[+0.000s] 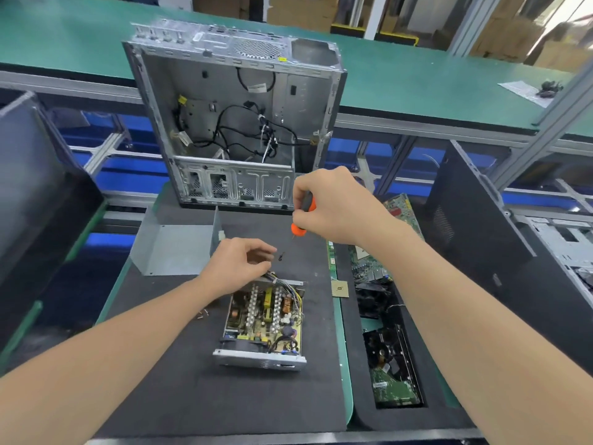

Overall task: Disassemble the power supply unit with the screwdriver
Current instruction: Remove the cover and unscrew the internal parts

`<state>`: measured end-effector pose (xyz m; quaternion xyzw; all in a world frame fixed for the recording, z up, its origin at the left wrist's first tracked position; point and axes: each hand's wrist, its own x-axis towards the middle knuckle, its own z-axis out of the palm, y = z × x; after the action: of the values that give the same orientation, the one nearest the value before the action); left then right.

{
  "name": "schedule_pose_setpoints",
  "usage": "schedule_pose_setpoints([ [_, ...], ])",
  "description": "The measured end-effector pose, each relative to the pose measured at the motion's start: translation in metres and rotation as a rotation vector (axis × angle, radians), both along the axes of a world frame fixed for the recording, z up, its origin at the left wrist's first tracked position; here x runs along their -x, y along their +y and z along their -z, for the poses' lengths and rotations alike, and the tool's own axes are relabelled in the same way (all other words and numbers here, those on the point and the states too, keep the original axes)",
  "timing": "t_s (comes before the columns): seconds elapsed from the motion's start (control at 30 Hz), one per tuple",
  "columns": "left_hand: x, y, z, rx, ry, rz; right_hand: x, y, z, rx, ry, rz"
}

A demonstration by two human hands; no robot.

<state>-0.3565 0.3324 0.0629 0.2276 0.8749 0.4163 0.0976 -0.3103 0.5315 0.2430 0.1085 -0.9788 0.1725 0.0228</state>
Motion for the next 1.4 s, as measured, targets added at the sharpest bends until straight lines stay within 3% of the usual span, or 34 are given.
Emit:
schedule_pose_setpoints([
  [0.23, -0.004, -0.013, 0.002, -0.043, -0.001, -0.096, 0.008, -0.027, -0.004, 0.007, 0.032, -0.047],
  [0.5, -0.015, -0.085, 0.010, 0.122, 0.231, -0.170, 0.011, -0.058, -0.003, 0.009, 0.025, -0.093],
  [0.83, -0.065, -0.149, 0.063, 0.302, 0.221, -0.089, 0.002, -0.099, 0.012, 0.037, -0.016, -0.127],
  [1.13, -0.061, -0.150, 0.067, 0.213, 0.065, -0.137, -0.014, -0.104, 0.013, 0.001, -0.034, -0.091],
  [1.4, -0.062, -0.096, 0.032, -0.011, 0.263, -0.119, -0.041, -0.072, 0.010, -0.093, -0.057, 0.020],
])
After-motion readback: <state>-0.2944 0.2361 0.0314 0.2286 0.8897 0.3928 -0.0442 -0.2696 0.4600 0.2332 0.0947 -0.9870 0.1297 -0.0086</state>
